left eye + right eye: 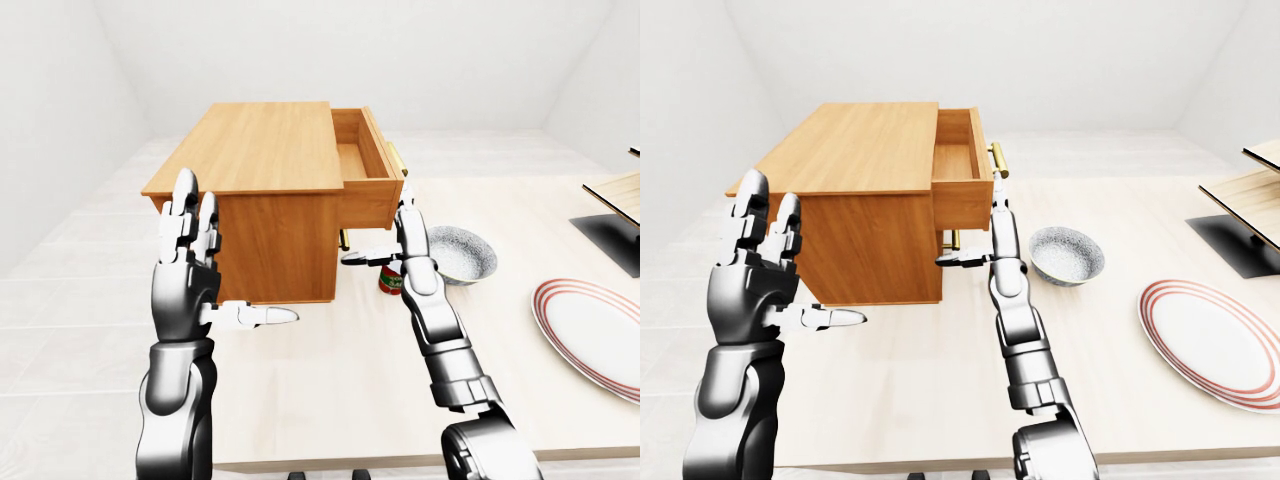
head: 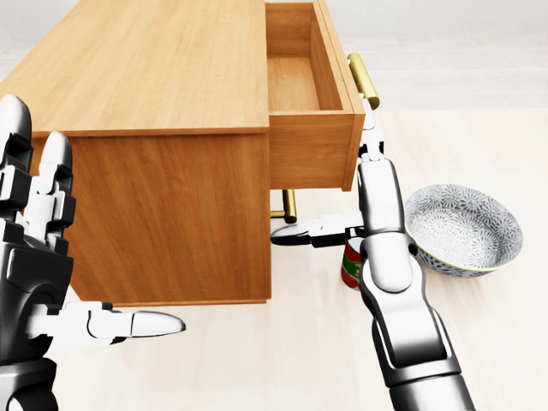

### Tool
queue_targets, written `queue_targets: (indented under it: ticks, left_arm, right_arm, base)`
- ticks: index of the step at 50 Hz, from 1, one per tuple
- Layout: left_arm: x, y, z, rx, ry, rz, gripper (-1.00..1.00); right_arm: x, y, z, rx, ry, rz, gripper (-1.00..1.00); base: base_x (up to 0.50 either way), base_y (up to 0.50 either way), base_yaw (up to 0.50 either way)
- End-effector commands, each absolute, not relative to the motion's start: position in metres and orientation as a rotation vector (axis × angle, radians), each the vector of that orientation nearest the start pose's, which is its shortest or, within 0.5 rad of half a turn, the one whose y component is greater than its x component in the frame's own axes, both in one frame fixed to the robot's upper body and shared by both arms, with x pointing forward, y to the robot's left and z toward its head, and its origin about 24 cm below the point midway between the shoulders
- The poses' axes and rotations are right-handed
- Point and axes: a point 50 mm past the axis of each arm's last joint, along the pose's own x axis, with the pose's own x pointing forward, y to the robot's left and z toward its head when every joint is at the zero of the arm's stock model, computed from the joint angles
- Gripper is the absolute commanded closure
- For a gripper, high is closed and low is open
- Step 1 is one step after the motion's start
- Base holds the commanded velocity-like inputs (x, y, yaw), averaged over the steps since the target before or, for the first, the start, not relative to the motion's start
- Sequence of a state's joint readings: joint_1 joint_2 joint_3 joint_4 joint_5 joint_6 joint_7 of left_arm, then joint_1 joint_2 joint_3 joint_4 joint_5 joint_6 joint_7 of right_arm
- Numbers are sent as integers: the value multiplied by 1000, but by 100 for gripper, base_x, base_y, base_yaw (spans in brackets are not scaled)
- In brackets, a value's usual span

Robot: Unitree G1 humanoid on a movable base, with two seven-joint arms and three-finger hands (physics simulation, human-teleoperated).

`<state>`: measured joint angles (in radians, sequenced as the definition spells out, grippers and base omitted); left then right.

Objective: Close the top drawer of the cabinet.

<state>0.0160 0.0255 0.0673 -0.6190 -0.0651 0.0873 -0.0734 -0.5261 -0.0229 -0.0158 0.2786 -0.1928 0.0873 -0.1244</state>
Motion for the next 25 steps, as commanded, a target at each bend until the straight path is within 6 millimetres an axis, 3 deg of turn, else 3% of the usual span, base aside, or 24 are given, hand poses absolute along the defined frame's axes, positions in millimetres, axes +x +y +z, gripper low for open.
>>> queue_targets:
  ticks: [1,25]
  left_arm:
    - [218,161,171,1,-528,-33,-100]
    - [220,161,168,3,-515,-33,-100]
  right_arm:
    - [345,-110,133,-230,-218,11,-100]
    - [350,-114,153,-219,-276,-3,-100]
  base:
    - [0,0,0]
    - [0,0,0]
